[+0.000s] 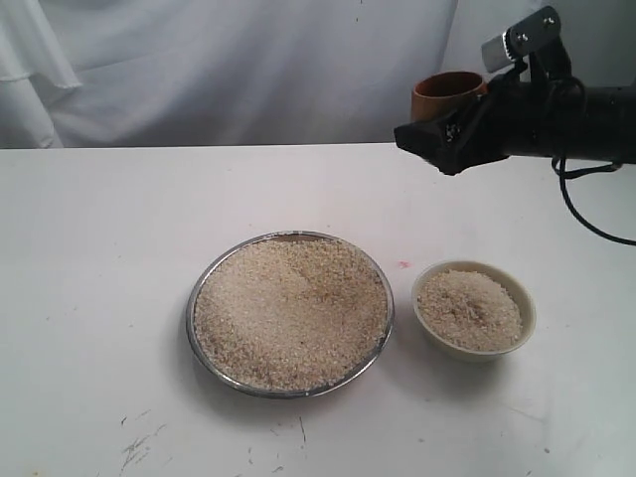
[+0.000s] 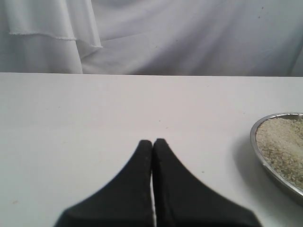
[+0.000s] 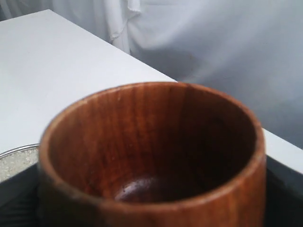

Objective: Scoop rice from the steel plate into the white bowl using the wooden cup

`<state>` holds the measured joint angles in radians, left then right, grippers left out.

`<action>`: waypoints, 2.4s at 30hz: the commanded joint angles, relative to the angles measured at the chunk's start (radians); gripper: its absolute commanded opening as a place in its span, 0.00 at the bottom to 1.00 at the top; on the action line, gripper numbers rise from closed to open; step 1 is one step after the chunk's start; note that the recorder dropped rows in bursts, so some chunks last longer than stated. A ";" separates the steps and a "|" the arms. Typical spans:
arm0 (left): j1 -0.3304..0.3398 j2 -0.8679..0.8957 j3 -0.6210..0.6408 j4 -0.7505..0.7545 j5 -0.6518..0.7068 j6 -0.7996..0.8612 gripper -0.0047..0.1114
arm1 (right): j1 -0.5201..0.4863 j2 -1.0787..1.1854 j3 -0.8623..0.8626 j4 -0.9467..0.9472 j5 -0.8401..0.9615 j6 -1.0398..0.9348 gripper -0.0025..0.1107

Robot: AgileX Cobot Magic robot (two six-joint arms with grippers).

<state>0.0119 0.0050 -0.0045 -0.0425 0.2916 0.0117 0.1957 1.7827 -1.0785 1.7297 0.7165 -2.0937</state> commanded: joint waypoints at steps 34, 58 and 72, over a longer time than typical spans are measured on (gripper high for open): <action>-0.002 -0.005 0.005 -0.001 -0.006 -0.003 0.04 | -0.207 -0.027 0.064 0.015 0.281 -0.021 0.02; -0.002 -0.005 0.005 -0.001 -0.006 -0.003 0.04 | 0.004 -0.197 0.464 -0.171 0.288 -0.021 0.02; -0.002 -0.005 0.005 -0.001 -0.006 -0.003 0.04 | 0.013 -0.197 0.116 -0.031 0.150 -0.021 0.02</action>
<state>0.0119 0.0050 -0.0045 -0.0425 0.2916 0.0117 0.2156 1.5913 -0.8664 1.6345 0.9243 -2.1077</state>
